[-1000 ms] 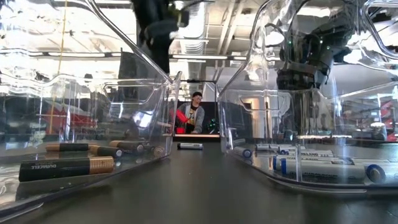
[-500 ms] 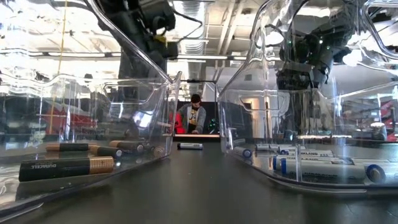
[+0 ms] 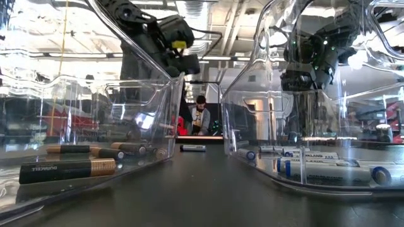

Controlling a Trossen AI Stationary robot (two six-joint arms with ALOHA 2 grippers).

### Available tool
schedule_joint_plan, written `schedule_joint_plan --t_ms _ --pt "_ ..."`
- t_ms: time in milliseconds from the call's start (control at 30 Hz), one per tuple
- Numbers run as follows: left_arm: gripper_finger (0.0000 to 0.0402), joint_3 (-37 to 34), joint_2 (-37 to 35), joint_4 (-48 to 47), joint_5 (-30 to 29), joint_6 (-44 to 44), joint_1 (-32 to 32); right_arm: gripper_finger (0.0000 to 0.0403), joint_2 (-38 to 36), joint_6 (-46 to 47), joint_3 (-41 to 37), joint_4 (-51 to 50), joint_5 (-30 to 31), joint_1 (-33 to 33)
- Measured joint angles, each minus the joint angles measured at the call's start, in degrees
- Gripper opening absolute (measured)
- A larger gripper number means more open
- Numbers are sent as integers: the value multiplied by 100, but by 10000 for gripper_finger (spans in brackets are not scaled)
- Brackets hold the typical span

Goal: Sort batteries
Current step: Put the black battery into the left transparent bin

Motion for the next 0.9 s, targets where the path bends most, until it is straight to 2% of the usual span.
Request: schedule_joint_plan --t_ms 400,533,667,900 --pt "169 534 845 -180 24 36 -67 162 0 173 0 141 2 0" --pt "169 533 857 -169 -50 151 -190 162 -1 177 0 142 2 0" --pt "169 536 855 -170 -411 279 -312 162 0 177 0 143 3 0" --pt "169 535 855 -242 -411 258 -365 162 -1 134 0 159 4 0"
